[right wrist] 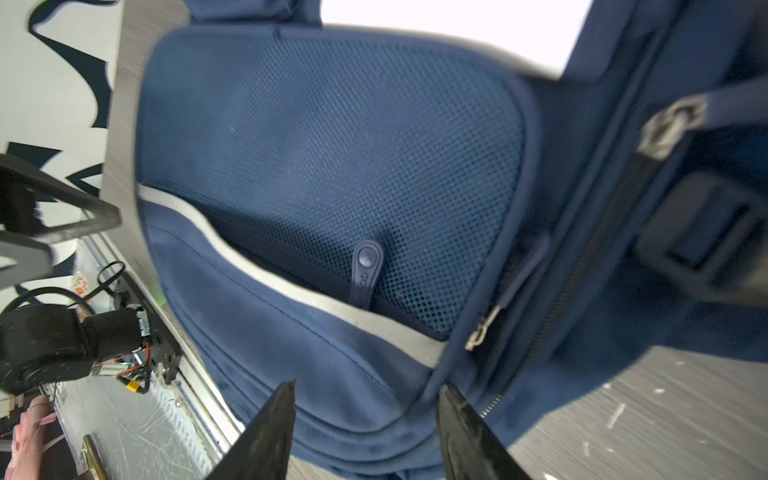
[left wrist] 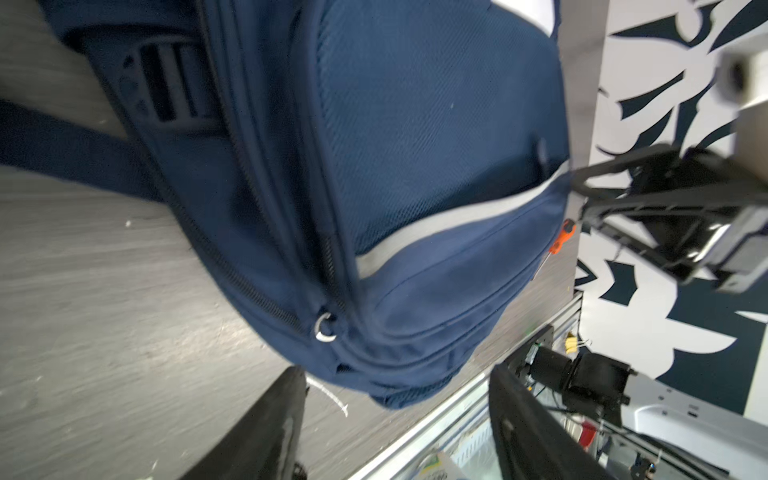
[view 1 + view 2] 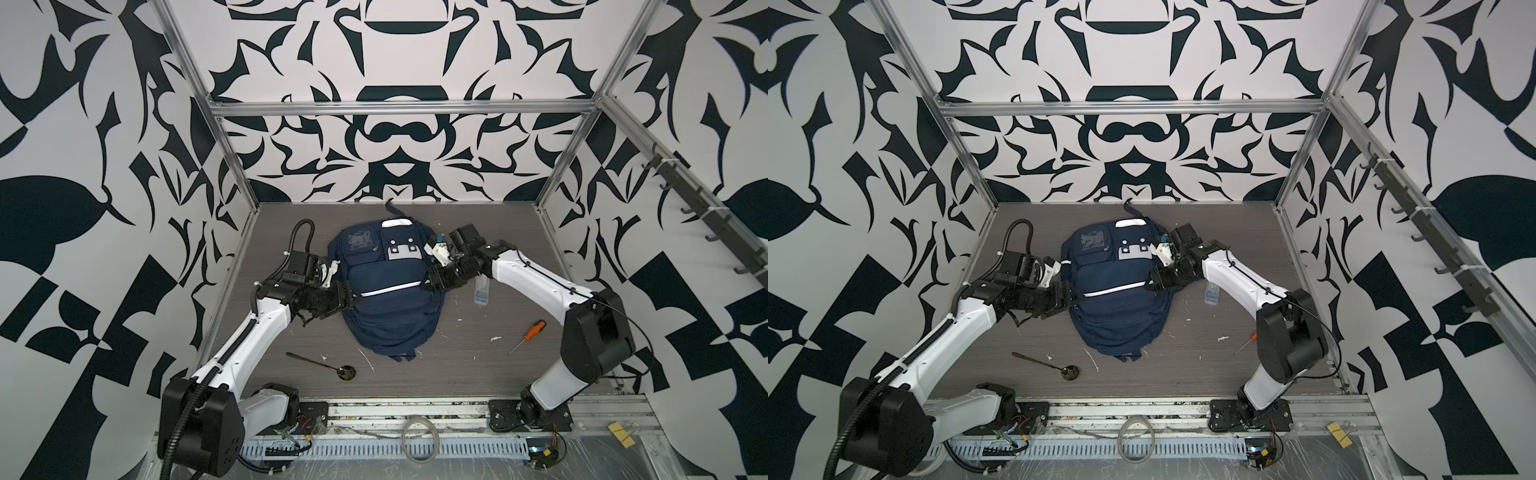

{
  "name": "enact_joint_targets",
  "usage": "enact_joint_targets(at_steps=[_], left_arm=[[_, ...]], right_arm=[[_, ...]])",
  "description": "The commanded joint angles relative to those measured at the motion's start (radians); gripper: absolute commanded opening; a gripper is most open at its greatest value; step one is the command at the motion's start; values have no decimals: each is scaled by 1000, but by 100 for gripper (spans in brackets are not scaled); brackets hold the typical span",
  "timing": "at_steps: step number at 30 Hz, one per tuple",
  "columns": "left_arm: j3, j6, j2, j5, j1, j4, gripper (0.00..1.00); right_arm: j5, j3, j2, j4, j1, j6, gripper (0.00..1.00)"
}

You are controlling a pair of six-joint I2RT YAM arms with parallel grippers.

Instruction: Pack the student bag

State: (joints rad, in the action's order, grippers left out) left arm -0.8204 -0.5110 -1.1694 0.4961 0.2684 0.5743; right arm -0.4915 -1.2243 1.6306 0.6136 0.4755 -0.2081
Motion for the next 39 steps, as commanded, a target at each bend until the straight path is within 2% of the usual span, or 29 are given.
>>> enact_joint_targets(at_steps=[1,7,12,18,23,32,36,39], left_arm=[[37,-45,8,21,0,-94,73],[78,-30,-2,6,0,-126,73],[128,-39,-16,37,0,-174,76],[112,-14,-162,82,2,-238,78],[81,-2,-250,130,2,-275,77],[36,24,-330,168,2,-273,58],[41,22,-324,139,2,-264,46],[58,-20,-309,117,2,-273,40]], right_arm=[[22,-18,-3,-32,50,-89,57],[21,-95,96,50,136,-150,58],[96,-154,147,57,209,-228,57],[179,-161,150,-18,241,-320,56],[246,-171,132,-51,241,-346,56],[329,-178,89,-90,240,-334,56],[287,-147,70,-163,239,-276,57],[266,-202,89,-60,239,-183,58]])
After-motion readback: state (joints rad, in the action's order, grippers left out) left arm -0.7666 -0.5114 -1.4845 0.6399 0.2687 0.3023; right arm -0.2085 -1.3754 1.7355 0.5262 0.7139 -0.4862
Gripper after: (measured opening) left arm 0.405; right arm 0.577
